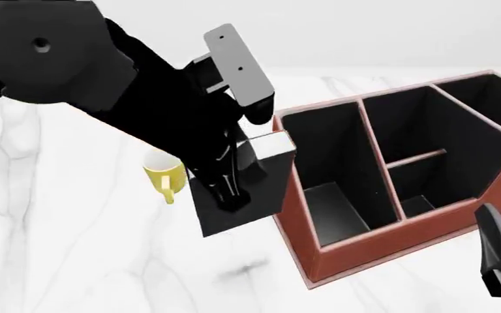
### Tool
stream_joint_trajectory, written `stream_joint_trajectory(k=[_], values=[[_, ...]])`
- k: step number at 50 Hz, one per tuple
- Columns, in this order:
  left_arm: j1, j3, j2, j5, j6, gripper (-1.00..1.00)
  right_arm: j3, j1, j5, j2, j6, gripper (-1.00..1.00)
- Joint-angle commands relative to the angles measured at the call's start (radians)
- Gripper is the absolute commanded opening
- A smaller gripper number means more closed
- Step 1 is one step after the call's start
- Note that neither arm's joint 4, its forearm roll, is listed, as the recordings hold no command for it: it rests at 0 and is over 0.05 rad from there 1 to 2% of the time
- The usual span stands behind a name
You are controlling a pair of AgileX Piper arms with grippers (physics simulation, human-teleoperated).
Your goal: Pick up the book and place it in the back compartment of the caddy.
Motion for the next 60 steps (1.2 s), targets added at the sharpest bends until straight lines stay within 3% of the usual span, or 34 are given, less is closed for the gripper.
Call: stream_joint_trajectory(k=[1,14,16,23,25,26,28,30,37,42,48,49,50,52,57,60], values=[[-0.028,-0.315,0.053,0.260,0.098,-1.00,0.000,0.001,0.000,0.000,0.002,1.00],[-0.029,-0.614,0.175,0.260,0.238,-1.00,0.000,0.004,-0.002,-0.001,-0.003,1.00],[-0.060,-0.668,0.205,0.260,0.220,-1.00,0.000,0.004,-0.005,-0.001,-0.007,1.00],[-0.075,-0.862,0.332,0.260,0.258,-1.00,0.001,0.005,-0.003,0.000,-0.006,1.00],[-0.108,-0.948,0.375,0.260,0.214,-1.00,0.001,0.005,-0.003,0.000,-0.007,1.00],[-0.118,-0.974,0.401,0.260,0.241,-1.00,0.000,0.004,-0.003,-0.001,-0.006,1.00],[-0.165,-1.101,0.456,0.260,0.212,-1.00,0.000,0.003,-0.004,-0.001,-0.004,1.00],[-0.141,-1.126,0.508,0.260,0.236,-1.00,0.001,0.004,-0.005,-0.001,-0.007,1.00],[-0.138,-1.365,0.667,0.260,0.206,-1.00,0.001,0.003,-0.003,0.000,-0.005,1.00],[-0.160,-1.447,0.741,0.256,0.187,-1.00,0.002,0.003,-0.002,0.000,-0.003,1.00],[-0.216,-1.455,0.798,0.221,0.137,-1.00,0.001,0.003,-0.001,0.000,-0.001,1.00],[-0.217,-1.395,0.786,0.188,0.136,-1.00,0.001,0.004,-0.001,0.000,-0.001,1.00],[-0.215,-1.227,0.717,0.097,0.144,-1.00,0.001,0.004,-0.001,0.000,-0.001,1.00],[-0.223,-1.034,0.635,-0.004,0.128,-1.00,0.001,0.006,-0.002,0.000,0.000,1.00],[-0.230,-0.823,0.557,-0.118,0.103,-1.00,0.001,0.006,-0.001,0.000,0.003,1.00],[-0.224,-0.806,0.553,-0.121,0.099,-1.00,0.001,0.006,-0.001,0.000,0.002,1.00]])
